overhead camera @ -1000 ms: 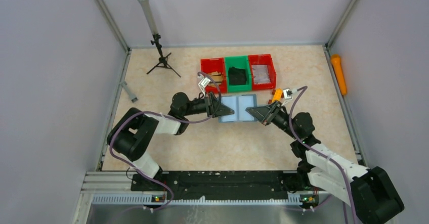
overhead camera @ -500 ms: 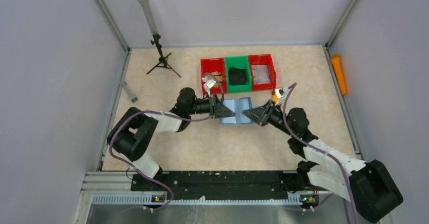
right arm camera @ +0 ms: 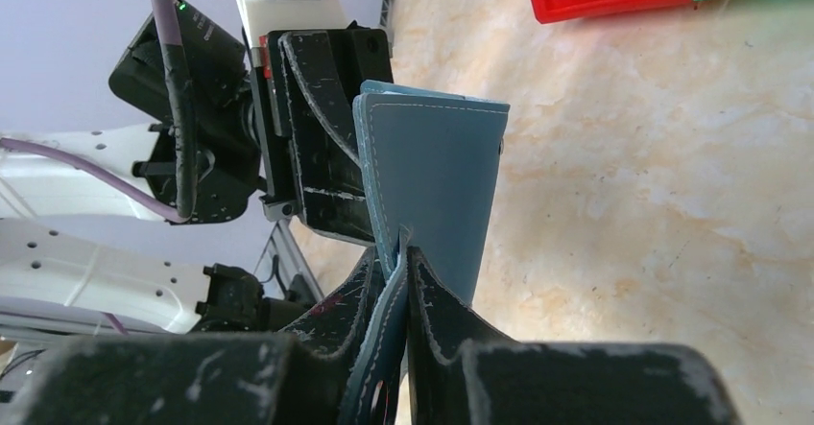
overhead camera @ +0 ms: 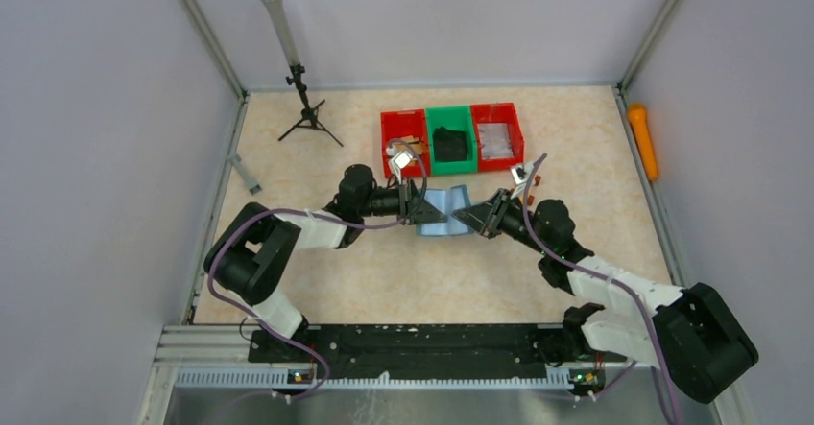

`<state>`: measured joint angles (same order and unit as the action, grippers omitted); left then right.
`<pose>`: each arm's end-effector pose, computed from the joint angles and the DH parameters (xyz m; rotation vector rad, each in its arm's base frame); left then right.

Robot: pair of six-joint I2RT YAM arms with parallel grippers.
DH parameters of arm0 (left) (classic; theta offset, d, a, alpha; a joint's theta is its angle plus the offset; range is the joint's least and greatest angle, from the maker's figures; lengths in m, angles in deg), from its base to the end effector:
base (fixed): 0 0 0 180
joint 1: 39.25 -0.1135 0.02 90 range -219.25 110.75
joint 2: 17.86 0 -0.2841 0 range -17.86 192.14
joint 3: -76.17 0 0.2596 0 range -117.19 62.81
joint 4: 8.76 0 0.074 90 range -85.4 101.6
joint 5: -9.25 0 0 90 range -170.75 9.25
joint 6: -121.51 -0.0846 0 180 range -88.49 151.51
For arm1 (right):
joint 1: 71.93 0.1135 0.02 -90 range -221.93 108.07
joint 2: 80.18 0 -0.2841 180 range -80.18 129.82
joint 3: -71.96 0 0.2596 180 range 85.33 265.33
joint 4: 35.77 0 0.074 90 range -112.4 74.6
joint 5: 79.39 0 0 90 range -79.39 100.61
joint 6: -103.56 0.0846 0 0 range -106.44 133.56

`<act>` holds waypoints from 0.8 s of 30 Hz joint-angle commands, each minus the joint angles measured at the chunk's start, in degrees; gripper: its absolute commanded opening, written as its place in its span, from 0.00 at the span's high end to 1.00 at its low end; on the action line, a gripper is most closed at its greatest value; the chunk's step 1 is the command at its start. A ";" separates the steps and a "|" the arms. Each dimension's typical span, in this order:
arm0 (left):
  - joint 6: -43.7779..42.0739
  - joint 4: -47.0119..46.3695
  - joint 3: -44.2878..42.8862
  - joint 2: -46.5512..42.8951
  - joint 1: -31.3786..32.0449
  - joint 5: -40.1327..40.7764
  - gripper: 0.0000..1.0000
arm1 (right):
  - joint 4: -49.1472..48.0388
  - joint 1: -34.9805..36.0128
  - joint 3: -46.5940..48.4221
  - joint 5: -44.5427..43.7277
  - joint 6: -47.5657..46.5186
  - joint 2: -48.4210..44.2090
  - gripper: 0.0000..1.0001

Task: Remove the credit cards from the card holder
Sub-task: Place the card holder at the center of the board.

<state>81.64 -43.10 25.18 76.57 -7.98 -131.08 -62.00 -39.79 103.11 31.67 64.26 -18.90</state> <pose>0.2712 -0.2409 0.1980 0.4373 1.9893 -1.7246 0.2045 0.1644 0.2219 -0.0182 1.8319 1.3671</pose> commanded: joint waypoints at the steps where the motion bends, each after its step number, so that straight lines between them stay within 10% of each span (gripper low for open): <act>1: -3.75 2.47 -3.08 -0.79 0.69 2.06 1.00 | 1.61 1.48 2.99 0.91 -3.27 -2.58 0.87; 8: -5.02 9.38 -3.54 -0.18 -1.55 5.19 1.00 | 13.53 1.52 1.62 -7.95 -8.19 -12.61 0.58; 24: -1.39 4.21 -4.05 2.18 -1.32 0.89 1.00 | 16.37 1.52 2.05 -6.42 -8.96 -11.07 0.72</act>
<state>79.41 -34.40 23.04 78.48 -9.47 -128.32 -44.86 -38.92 103.11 24.65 56.09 -30.86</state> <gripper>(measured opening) 0.112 0.320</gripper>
